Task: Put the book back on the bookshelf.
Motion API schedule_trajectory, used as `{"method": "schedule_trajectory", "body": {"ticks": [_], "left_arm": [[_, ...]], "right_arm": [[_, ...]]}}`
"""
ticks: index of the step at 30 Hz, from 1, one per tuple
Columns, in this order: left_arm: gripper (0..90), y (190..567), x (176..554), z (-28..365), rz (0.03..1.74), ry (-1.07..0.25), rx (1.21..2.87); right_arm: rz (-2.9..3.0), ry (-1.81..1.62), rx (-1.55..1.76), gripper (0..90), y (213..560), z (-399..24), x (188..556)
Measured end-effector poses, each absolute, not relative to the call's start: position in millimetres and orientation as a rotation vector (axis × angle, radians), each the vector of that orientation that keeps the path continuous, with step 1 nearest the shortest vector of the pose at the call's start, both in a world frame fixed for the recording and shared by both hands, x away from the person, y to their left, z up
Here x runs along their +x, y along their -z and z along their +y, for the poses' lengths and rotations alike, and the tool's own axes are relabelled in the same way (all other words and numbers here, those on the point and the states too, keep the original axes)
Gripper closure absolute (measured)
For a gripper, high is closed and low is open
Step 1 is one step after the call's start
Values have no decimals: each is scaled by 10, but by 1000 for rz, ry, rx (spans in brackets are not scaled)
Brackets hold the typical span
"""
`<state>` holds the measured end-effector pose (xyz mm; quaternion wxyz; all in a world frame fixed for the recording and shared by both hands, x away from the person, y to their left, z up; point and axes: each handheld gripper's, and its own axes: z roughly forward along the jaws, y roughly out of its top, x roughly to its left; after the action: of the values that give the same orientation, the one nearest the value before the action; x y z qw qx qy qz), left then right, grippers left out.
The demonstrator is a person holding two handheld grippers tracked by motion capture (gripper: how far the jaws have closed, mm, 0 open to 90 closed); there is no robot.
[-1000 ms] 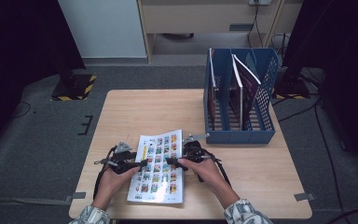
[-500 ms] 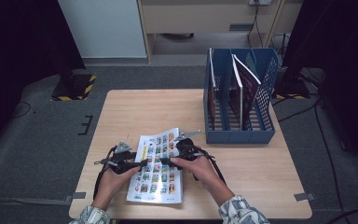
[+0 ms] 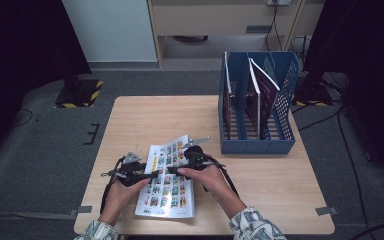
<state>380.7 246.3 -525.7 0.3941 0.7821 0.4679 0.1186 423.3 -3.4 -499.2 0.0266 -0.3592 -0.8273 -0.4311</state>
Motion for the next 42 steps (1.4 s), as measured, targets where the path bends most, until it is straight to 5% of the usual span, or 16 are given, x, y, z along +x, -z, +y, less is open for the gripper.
{"method": "schedule_trajectory", "body": {"ticks": [4, 9, 16, 30, 42], "left_arm": [[300, 5260, 3809, 2459, 1189, -302, 1981], [283, 5261, 3810, 2444, 1177, -326, 1983], [138, 5290, 3835, 2406, 1197, -340, 1969], [177, 5251, 3870, 2494, 1147, -356, 1919], [118, 5290, 3883, 2460, 1148, -273, 1975]], "right_arm": [[-2520, 1321, -1143, 316, 5000, 6, 4266], [-2479, 1300, -1218, 474, 4970, -8, 4312], [-2462, 1316, -1273, 662, 4927, -17, 4407], [-2546, 1424, -1208, 699, 4810, -25, 4388], [-2586, 1552, -1238, 706, 4697, -158, 4402]]}}
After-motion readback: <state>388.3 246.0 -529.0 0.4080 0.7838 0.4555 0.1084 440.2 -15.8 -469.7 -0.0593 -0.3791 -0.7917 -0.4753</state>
